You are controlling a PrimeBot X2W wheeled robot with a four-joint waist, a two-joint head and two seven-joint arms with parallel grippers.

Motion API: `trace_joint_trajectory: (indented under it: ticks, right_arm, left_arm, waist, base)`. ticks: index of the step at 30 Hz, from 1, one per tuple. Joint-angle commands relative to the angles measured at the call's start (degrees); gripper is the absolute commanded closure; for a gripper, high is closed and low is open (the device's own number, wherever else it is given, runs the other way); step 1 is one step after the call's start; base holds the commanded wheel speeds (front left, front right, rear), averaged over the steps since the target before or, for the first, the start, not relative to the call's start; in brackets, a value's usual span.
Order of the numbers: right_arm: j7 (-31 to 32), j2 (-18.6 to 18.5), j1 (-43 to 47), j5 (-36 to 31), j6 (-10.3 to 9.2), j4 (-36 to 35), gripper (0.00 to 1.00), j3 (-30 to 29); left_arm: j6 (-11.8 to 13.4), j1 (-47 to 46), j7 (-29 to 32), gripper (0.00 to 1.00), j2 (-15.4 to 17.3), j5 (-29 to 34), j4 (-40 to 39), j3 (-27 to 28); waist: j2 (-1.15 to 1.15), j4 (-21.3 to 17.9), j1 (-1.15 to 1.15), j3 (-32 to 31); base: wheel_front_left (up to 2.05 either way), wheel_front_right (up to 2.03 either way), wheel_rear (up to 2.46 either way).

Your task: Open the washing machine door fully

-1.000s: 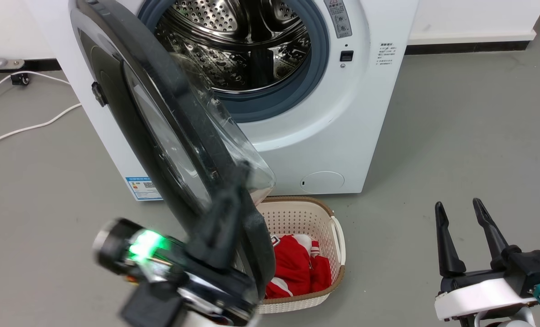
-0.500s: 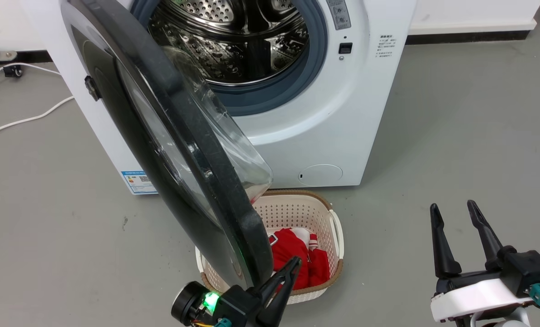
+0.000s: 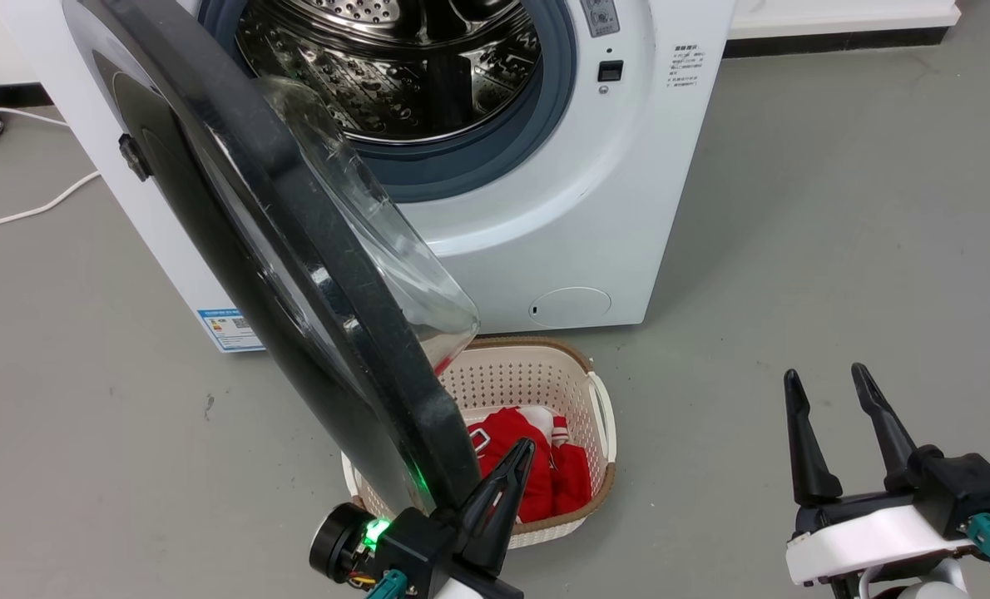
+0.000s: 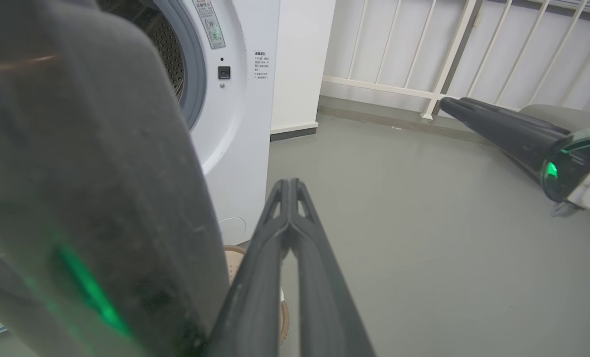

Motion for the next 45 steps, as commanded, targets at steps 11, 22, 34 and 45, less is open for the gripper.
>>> trace_joint_trajectory:
  ticks: [11,22,34,45]
  right_arm:
    - [-0.1,0.2,0.6,0.7,-0.04,1.2,0.00,0.2]
    - [-0.1,0.1,0.3,0.3,-0.04,1.1,0.00,-0.2]
    - [-0.1,0.1,-1.0,0.1,-0.04,0.7,0.00,0.3]
    - [-0.1,0.1,-1.7,-0.3,-0.04,-2.3,0.00,2.2]
  left_arm:
    - [4.3,4.4,-1.2,1.00,3.2,0.0,-4.2,4.3]
    - [6.4,11.5,1.1,1.00,5.0,-0.5,-12.6,4.0]
    - [8.9,11.7,0.6,1.00,6.4,-3.8,-12.7,9.8]
    - [9.8,6.4,-1.7,1.00,9.4,-9.8,-5.7,23.9]
  waist:
    - [0.00,3.0,0.00,-0.9]
    - [0.00,11.4,0.00,-0.8]
    - [0.00,18.9,0.00,0.0]
    - [0.00,19.2,0.00,1.9]
  base:
    - [0.00,0.00,0.00]
    - [0.00,0.00,0.00]
    - [0.00,0.00,0.00]
    - [0.00,0.00,0.00]
